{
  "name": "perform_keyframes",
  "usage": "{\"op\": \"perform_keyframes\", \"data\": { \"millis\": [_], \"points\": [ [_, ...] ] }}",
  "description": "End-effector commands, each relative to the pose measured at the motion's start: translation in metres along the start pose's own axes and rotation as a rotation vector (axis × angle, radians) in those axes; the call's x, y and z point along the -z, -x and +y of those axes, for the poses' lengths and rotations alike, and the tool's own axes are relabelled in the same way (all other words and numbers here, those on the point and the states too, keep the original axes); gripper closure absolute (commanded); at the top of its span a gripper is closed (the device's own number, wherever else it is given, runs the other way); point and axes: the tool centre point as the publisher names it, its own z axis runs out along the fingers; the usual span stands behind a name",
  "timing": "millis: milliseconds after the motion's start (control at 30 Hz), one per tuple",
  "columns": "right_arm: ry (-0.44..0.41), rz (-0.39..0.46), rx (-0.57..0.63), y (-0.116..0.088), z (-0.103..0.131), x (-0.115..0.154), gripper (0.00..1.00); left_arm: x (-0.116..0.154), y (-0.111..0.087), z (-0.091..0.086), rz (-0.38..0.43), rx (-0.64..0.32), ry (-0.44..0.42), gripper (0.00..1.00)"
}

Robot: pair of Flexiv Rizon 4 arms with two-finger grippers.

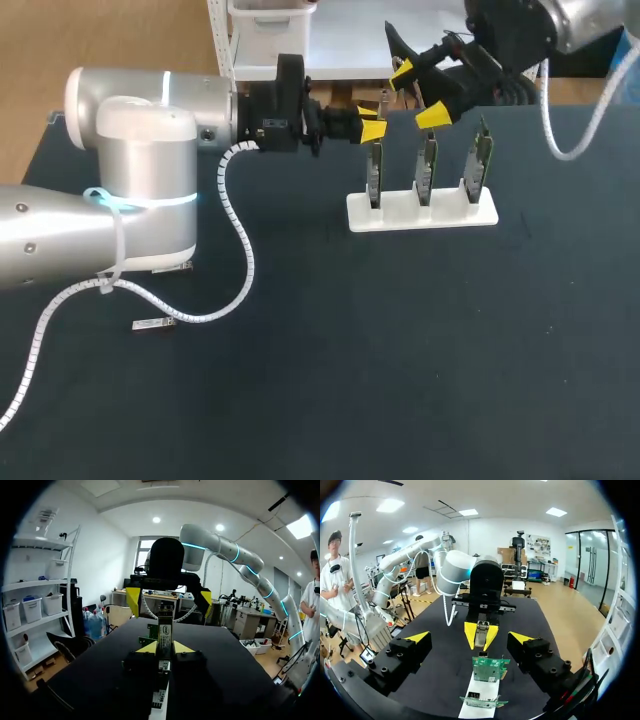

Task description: Pick up the optical module with the left hand, and insert it into the network port with the right hand.

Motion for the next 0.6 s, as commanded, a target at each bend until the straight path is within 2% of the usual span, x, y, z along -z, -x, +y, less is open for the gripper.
{"op": "perform_keyframes", "data": {
  "millis": [33, 167, 600],
  "points": [
    [-0.05, 0.008, 0.0, 0.0027, -0.0033, -0.0042, 0.0, -0.0006, -0.0003, 0.0007, 0.0, 0.0, 0.001, 1.0],
    [-0.132, 0.014, -0.01, 0.0024, -0.0056, -0.0059, 0.0, -0.0006, -0.0003, 0.0007, 0.0, 0.0, 0.001, 1.0],
    [-0.277, 0.022, -0.068, 0.0025, -0.0085, -0.0079, 0.0, -0.0006, -0.0003, 0.0007, 0.0, 0.0, 0.001, 1.0]
  ]
}}
